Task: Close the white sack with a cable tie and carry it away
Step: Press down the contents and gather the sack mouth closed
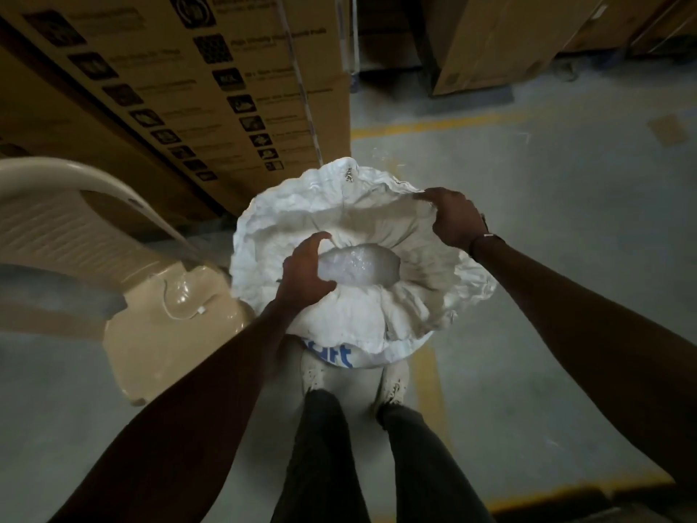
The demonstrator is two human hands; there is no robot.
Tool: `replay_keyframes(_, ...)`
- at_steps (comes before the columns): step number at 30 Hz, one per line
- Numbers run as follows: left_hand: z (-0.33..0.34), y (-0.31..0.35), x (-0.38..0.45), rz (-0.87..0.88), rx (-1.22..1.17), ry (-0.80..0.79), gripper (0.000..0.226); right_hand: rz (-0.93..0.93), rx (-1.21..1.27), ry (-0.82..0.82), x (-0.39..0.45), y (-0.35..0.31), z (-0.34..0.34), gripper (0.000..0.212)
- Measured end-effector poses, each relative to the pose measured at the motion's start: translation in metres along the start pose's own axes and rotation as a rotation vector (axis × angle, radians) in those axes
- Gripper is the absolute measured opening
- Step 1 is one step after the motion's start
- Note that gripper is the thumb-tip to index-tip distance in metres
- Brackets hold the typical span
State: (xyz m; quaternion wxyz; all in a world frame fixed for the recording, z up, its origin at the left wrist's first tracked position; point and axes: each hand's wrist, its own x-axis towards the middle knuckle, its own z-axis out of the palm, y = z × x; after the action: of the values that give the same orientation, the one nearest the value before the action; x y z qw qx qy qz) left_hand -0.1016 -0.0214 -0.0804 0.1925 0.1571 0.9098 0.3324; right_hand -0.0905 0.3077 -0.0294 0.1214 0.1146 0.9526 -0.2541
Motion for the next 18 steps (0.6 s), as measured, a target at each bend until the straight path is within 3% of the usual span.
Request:
replay_keyframes(4,-0.026,-0.021,0.02,0.032,0.034,-0.061,0.131,-0.075,0.178,0.141,0.01,-0.005,-0.011,0.067)
replay_keyframes(8,-0.049,-0.029,0.036,0.131,0.064,-0.101,0.141,-0.036,0.357,0.211,0.006,-0.025,-0.01,0.051)
replay_keyframes(10,-0.059,-0.024,0.041,0.151,0.074,-0.092,0.137,0.014,0.413,0.231,0.008,-0.033,-0.007,0.04)
replay_keyframes(13,-0.074,-0.011,0.052,0.215,0.084,-0.004,0.118,0.075,0.428,0.265,0.012,-0.038,-0.001,0.043)
replay_keyframes(18,-0.087,0.009,0.073,0.25,0.103,0.111,0.083,0.031,0.441,0.319,0.012,-0.032,0.002,0.024)
